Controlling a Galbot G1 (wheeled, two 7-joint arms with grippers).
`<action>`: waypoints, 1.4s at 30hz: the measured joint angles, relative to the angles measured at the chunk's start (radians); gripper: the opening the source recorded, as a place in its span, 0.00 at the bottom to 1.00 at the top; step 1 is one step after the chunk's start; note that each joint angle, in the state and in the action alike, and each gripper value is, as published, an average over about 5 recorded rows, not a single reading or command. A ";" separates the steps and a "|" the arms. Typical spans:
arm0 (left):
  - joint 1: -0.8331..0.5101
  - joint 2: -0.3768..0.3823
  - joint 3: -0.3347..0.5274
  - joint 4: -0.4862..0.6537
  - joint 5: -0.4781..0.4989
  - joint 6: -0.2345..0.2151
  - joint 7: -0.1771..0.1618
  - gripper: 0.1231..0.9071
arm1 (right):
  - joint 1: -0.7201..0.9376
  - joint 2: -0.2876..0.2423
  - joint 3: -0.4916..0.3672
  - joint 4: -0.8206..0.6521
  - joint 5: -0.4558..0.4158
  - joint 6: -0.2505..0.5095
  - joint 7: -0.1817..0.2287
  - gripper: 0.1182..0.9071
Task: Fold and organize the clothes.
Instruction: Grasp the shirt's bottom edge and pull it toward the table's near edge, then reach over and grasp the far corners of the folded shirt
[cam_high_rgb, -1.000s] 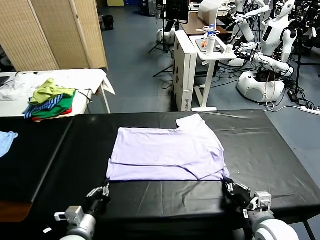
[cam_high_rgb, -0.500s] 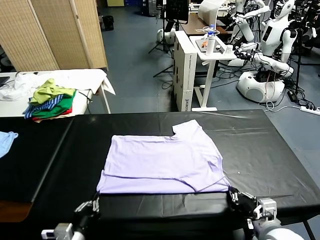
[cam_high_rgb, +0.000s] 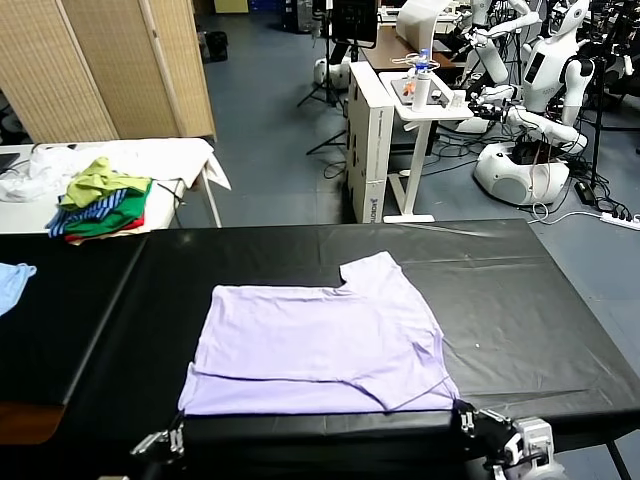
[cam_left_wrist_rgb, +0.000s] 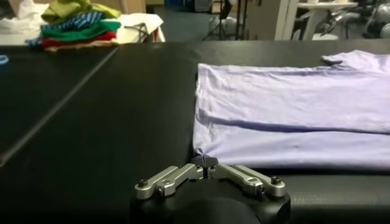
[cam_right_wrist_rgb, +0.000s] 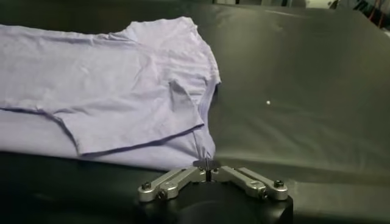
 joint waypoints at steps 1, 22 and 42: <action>0.005 -0.004 -0.001 -0.005 0.000 0.001 -0.003 0.50 | 0.000 -0.003 0.005 0.009 0.011 0.000 0.001 0.71; -0.313 0.117 -0.021 -0.026 -0.347 0.175 -0.178 1.00 | 0.626 -0.132 -0.207 -0.277 0.258 0.013 0.074 1.00; -0.937 0.408 0.211 0.452 -0.664 0.295 -0.128 1.00 | 1.103 -0.032 -0.515 -0.761 0.233 0.019 0.060 1.00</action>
